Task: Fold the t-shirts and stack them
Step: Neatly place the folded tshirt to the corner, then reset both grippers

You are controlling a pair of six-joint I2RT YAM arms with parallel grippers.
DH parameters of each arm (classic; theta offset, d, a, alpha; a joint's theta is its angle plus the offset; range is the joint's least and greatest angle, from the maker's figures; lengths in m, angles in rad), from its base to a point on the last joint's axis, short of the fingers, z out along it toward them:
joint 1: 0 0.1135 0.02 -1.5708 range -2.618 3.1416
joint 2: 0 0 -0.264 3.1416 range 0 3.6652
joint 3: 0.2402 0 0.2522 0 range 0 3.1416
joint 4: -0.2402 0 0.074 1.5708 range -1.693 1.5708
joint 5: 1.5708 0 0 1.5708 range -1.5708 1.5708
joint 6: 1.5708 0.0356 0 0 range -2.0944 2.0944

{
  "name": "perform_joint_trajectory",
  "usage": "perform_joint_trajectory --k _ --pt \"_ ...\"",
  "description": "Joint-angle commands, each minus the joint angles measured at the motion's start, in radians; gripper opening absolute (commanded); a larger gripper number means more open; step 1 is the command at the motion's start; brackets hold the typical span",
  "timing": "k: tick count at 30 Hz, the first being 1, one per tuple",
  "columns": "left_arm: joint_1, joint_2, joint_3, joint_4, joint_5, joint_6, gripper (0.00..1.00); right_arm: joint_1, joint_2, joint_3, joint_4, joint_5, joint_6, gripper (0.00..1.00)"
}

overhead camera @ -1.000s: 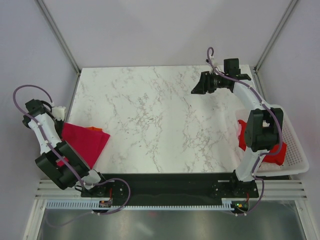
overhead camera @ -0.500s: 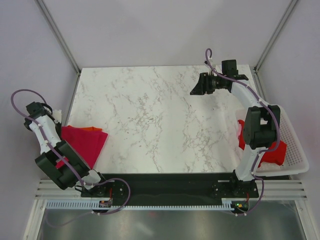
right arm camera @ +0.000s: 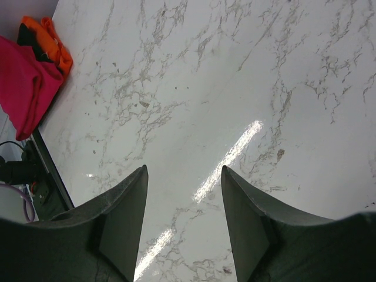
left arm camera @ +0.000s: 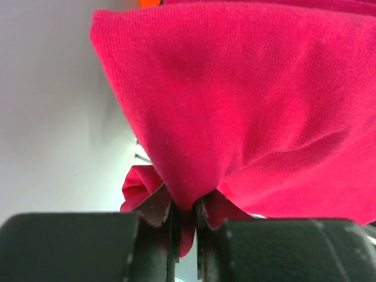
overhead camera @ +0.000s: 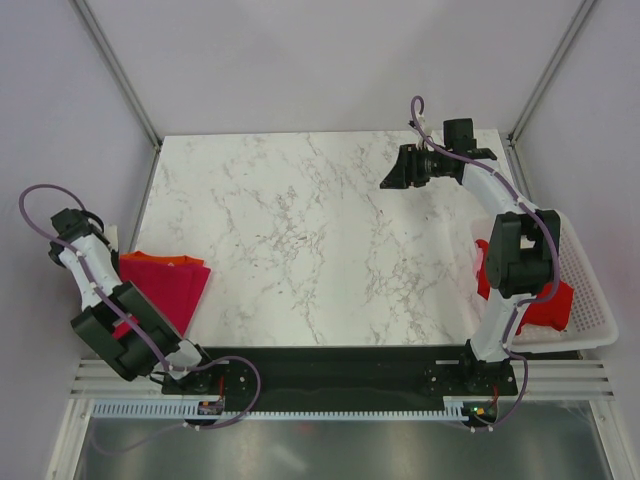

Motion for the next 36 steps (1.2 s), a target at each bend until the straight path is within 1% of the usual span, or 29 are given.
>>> perform_joint_trajectory --k 1,3,4,5,7,8,9,10,11,12,13,14,15,16,17,18,19,20,21,22,23,24,26,27,28,29,31,34,36 --pt "0.010 -0.066 -0.008 0.038 -0.077 -0.037 0.22 0.006 0.003 0.029 0.021 -0.019 -0.008 0.61" --pt "0.008 -0.080 0.001 0.032 -0.084 -0.047 0.29 0.007 -0.003 0.029 0.023 -0.009 -0.009 0.61" --pt "0.008 -0.087 0.027 0.012 -0.073 -0.045 0.42 0.006 -0.006 0.029 0.021 -0.005 -0.009 0.61" --pt "0.001 -0.112 0.045 0.003 -0.058 -0.045 0.46 0.006 -0.009 0.029 0.021 0.001 -0.011 0.61" --pt "-0.010 -0.150 0.117 -0.005 0.046 -0.051 0.53 0.006 -0.027 0.029 0.021 0.036 -0.026 0.63" --pt "-0.030 -0.196 0.142 -0.004 0.086 -0.056 0.61 0.006 -0.047 0.029 0.024 0.049 -0.034 0.64" --pt "-0.045 -0.210 0.168 -0.005 0.169 -0.056 0.66 0.006 -0.056 0.029 0.023 0.063 -0.043 0.65" --pt "-0.067 -0.221 0.212 -0.004 0.191 -0.064 0.75 0.006 -0.067 0.029 0.026 0.073 -0.060 0.69" --pt "-0.120 -0.227 0.237 -0.008 0.214 -0.073 0.82 0.007 -0.087 0.029 0.031 0.099 -0.063 0.70" --pt "-0.146 -0.226 0.260 -0.013 0.269 -0.100 0.84 0.006 -0.096 0.026 0.037 0.112 -0.066 0.72" --pt "-0.174 -0.221 0.300 -0.014 0.285 -0.123 0.84 0.006 -0.108 0.022 0.058 0.127 -0.068 0.81" --pt "-0.229 -0.215 0.315 -0.014 0.303 -0.145 0.86 0.006 -0.133 0.003 0.076 0.165 -0.060 0.92" --pt "-0.260 -0.197 0.329 -0.013 0.326 -0.190 0.91 0.006 -0.145 -0.007 0.115 0.184 -0.054 0.98" --pt "-0.292 -0.184 0.351 -0.013 0.329 -0.217 0.97 0.007 -0.161 -0.035 0.136 0.205 -0.046 0.98" --pt "-0.361 -0.167 0.360 -0.011 0.334 -0.243 0.97 0.011 -0.187 -0.050 0.159 0.248 -0.028 0.98" --pt "-0.393 -0.137 0.368 -0.010 0.353 -0.287 0.97 0.012 -0.200 -0.066 0.203 0.279 -0.020 0.98" --pt "-0.418 -0.115 0.381 -0.007 0.378 -0.304 1.00 0.021 -0.211 -0.089 0.221 0.308 -0.016 0.98" --pt "-0.447 -0.094 0.391 -0.002 0.407 -0.320 1.00 0.026 -0.225 -0.095 0.231 0.349 -0.013 0.98" --pt "-0.455 -0.072 0.404 0.001 0.473 -0.343 1.00 0.034 -0.231 -0.098 0.241 0.380 -0.011 0.98" --pt "-0.478 -0.020 0.436 0.001 0.499 -0.352 1.00 0.062 -0.233 -0.098 0.245 0.426 -0.008 0.98" --pt "-0.492 0.003 0.453 0.001 0.522 -0.355 1.00 0.079 -0.234 -0.098 0.245 0.499 -0.002 0.98" --pt "-0.508 0.032 0.473 0.002 0.559 -0.355 1.00 0.099 -0.230 -0.095 0.241 0.629 0.000 0.98" --pt "-0.553 0.113 0.541 0.002 0.576 -0.352 1.00 0.152 -0.219 -0.086 0.236 0.774 0.040 0.98" --pt "-0.564 0.138 0.565 0.002 0.591 -0.344 1.00 0.167 -0.217 -0.086 0.233 0.890 0.050 0.98" --pt "-0.587 0.161 0.619 0.006 0.599 -0.344 1.00 0.197 -0.211 -0.084 0.233 0.931 0.052 0.98" --pt "-0.594 0.213 0.648 0.007 0.607 -0.340 1.00 0.208 -0.204 -0.084 0.235 0.964 0.049 0.98" --pt "-0.616 0.257 0.729 0.004 0.611 -0.340 1.00 0.231 -0.201 -0.089 0.238 1.009 0.024 0.98" --pt "-0.639 0.325 0.809 0.006 0.598 -0.338 1.00 0.254 -0.176 -0.080 0.221 1.043 0.011 0.98" --pt "-0.651 0.353 0.837 0.006 0.593 -0.334 1.00 0.262 -0.162 -0.052 0.163 1.064 -0.011 0.98"
